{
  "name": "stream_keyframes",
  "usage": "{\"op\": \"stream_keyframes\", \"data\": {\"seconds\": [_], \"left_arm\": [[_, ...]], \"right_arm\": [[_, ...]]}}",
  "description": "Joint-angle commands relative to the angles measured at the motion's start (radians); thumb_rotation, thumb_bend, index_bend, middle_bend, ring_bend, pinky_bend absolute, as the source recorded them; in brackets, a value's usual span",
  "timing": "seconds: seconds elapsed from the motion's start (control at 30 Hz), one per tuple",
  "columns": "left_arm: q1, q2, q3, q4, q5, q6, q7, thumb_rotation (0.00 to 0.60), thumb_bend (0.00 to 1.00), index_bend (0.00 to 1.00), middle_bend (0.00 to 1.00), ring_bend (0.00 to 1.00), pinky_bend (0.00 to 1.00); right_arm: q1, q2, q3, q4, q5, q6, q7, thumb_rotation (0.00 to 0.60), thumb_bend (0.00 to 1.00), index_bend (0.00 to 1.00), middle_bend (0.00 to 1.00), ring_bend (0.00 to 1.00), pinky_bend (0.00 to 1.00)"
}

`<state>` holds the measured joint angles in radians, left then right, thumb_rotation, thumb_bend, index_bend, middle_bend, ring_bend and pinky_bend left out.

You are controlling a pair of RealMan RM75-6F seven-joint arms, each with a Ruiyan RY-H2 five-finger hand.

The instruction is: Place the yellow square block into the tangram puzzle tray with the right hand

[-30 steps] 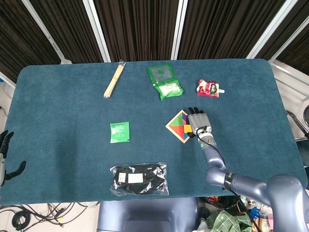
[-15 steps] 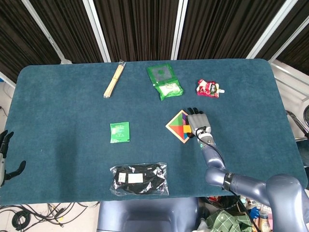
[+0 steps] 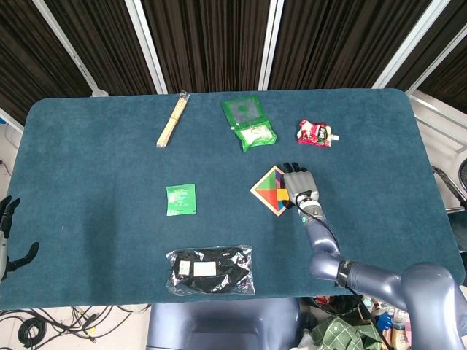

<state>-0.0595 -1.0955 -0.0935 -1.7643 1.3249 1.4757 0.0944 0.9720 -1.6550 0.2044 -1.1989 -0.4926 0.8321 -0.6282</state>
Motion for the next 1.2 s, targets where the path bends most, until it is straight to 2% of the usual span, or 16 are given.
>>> {"op": "stream_keyframes", "data": {"seconds": [0.03, 0.6, 1.2], "left_arm": [[0.0, 0.0, 0.0, 0.0, 0.0, 0.0, 0.0, 0.6, 0.31, 0.0, 0.0, 0.0, 0.0], [-0.001, -0.001, 0.0, -0.001, -0.001, 0.0, 0.004, 0.6, 0.31, 0.0, 0.0, 0.0, 0.0], [0.001, -0.001, -0.002, -0.004, -0.009, 0.001, 0.008, 0.6, 0.31, 0.0, 0.0, 0.0, 0.0]], "right_arm": [[0.0, 0.0, -0.001, 0.0, 0.0, 0.0, -0.001, 0.6, 0.28, 0.46, 0.03, 0.0, 0.14], [0.003, 0.005, -0.003, -0.005, 0.011, -0.003, -0.008, 0.6, 0.28, 0.41, 0.03, 0.0, 0.14], [0.001, 0.021, -0.013, -0.044, 0.003, 0.004, -0.01, 0.6, 0.28, 0.4, 0.03, 0.0, 0.14]]}}
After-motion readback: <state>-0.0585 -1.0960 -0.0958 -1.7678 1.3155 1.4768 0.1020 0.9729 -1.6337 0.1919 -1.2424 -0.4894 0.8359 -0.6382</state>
